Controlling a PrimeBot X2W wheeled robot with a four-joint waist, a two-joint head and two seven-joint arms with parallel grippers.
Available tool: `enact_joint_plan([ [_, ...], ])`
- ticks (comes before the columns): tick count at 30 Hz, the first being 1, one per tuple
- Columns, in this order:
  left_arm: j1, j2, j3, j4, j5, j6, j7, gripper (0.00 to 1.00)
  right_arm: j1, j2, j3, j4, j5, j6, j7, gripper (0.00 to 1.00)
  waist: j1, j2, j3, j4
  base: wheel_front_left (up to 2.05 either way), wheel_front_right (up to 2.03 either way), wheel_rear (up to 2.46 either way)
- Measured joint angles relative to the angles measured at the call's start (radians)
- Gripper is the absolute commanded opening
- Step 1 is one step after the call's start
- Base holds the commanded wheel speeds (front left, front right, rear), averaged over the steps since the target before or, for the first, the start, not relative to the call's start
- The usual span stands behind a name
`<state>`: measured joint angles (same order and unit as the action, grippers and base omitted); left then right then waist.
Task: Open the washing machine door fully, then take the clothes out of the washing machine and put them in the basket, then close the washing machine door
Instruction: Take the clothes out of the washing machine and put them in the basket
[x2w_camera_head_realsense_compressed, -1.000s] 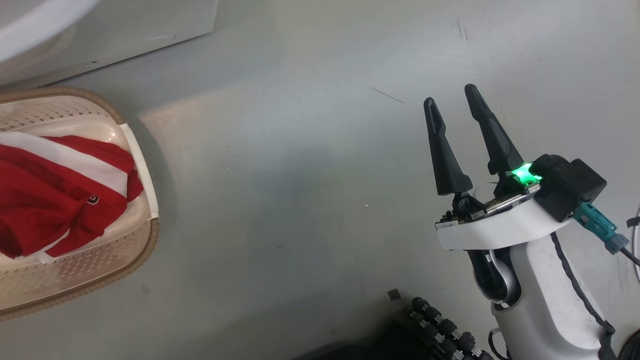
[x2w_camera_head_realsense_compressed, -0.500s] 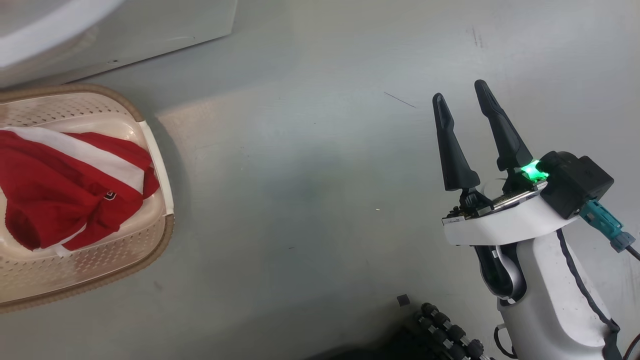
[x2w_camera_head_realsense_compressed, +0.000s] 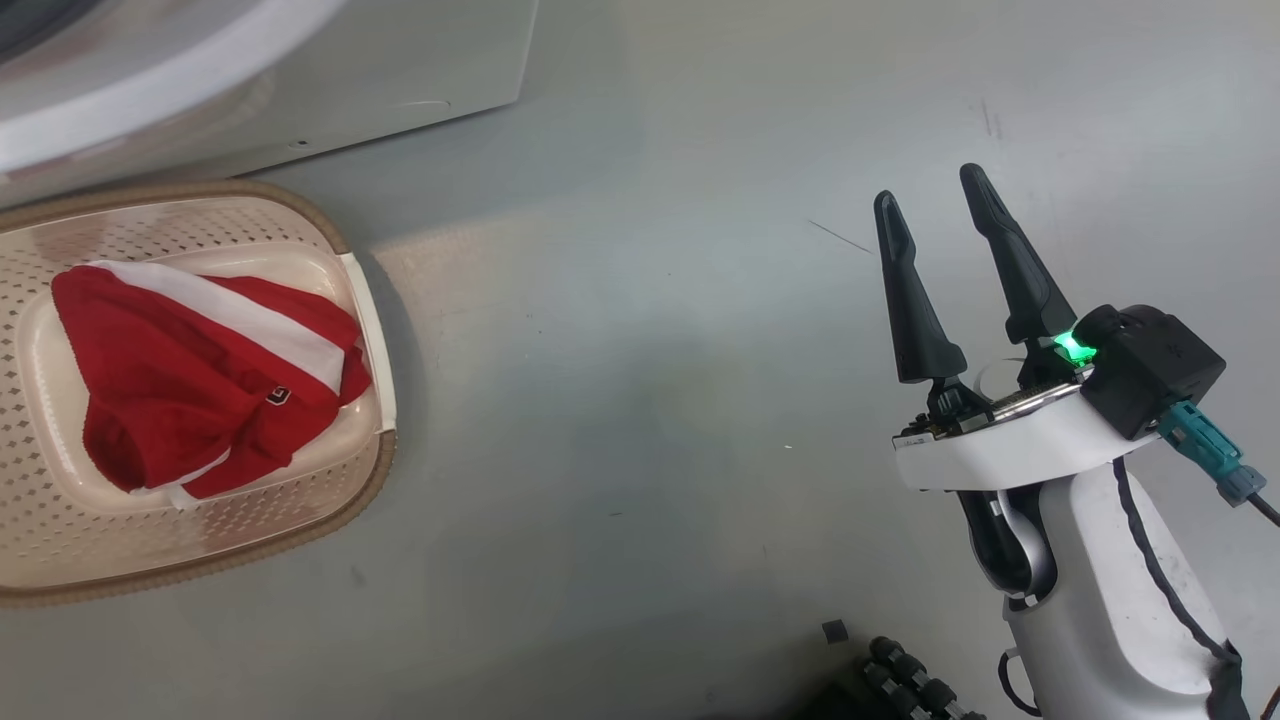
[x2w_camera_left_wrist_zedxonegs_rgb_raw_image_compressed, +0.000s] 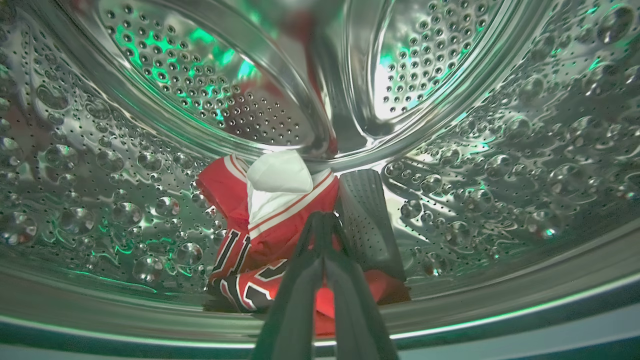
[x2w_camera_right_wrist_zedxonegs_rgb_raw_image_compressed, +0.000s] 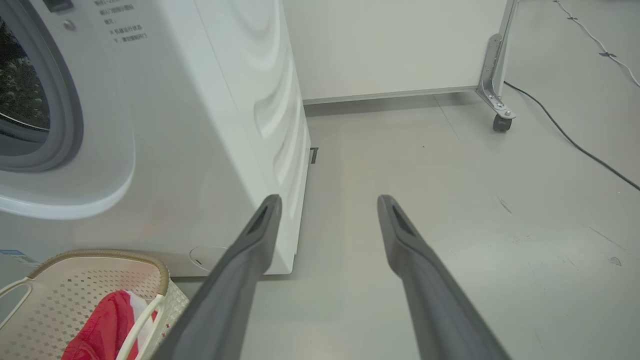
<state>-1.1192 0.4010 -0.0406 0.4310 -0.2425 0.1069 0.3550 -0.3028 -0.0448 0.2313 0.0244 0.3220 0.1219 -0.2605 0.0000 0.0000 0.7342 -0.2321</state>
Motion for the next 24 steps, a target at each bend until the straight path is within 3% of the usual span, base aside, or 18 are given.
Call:
enact_joint_plan([
  [13,0.138,-0.074,0.041,-0.086,-0.044,0.002,-0.247,0.0,0.025,-0.001,-0.017,0.006,-0.026,0.0,0.0,1.0,0.0,0.0,-0.069,0.047,0.0,0.0,0.0],
  [23,0.305,-0.163,0.035,-0.165,-0.066,0.002,-0.407,0.0,0.052,-0.001,-0.029,0.017,-0.047,0.0,0.0,1.0,0.0,0.0,-0.131,0.081,0.0,0.0,0.0],
  [24,0.325,-0.171,0.031,-0.173,-0.066,0.002,-0.418,0.07,0.052,-0.001,-0.029,0.018,-0.053,0.0,0.0,1.0,0.0,0.0,-0.138,0.085,0.0,0.0,0.0],
])
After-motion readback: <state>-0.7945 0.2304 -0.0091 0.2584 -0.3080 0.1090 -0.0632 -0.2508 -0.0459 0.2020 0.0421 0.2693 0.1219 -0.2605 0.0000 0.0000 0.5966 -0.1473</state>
